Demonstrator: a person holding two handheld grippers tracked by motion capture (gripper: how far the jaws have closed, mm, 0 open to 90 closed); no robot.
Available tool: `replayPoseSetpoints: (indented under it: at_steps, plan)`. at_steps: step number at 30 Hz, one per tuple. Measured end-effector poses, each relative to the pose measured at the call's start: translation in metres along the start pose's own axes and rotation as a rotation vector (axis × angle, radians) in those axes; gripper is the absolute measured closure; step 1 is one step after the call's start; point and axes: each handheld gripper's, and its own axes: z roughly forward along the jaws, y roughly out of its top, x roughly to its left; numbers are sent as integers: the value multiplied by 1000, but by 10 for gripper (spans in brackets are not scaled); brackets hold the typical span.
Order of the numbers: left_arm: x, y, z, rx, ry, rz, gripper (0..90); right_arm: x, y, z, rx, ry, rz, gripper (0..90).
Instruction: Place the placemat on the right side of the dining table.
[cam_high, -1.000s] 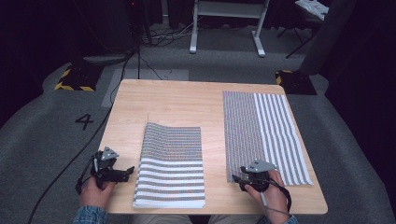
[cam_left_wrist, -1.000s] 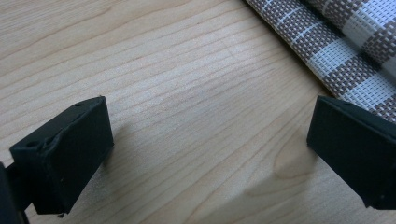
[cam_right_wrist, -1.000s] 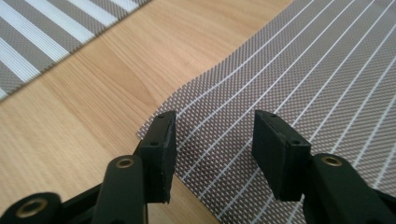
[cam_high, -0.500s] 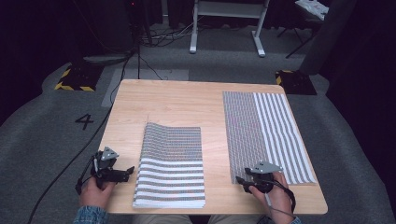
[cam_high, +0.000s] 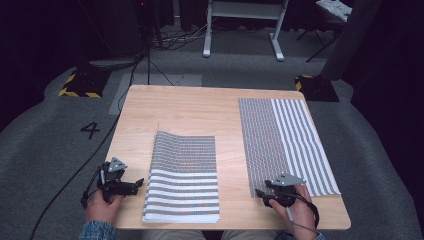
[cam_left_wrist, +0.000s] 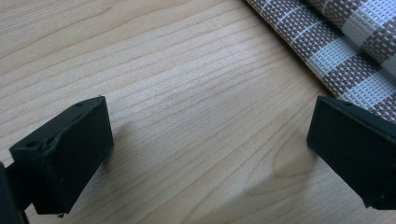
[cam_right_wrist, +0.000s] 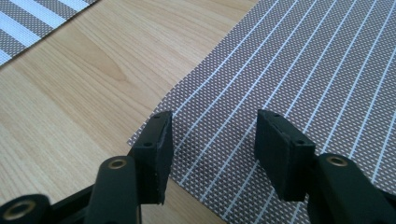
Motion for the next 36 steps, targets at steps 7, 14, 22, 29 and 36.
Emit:
replayPoseSetpoints:
  at_steps: [7,14,22,29,36]
  plan:
    - [0,0,0,2,-2,3,4,4,2,4,-10,-2,3,446]
    - [0,0,0,2,-2,4,4,5,3,6,-23,-1,10,419]
    - [0,0,0,2,-3,3,4,7,8,1,-71,5,-2,369]
    - [1,2,1,2,-2,6,3,24,30,-8,-110,50,-45,323]
    - [2,4,3,6,-5,8,2,51,56,-3,-88,149,-83,279]
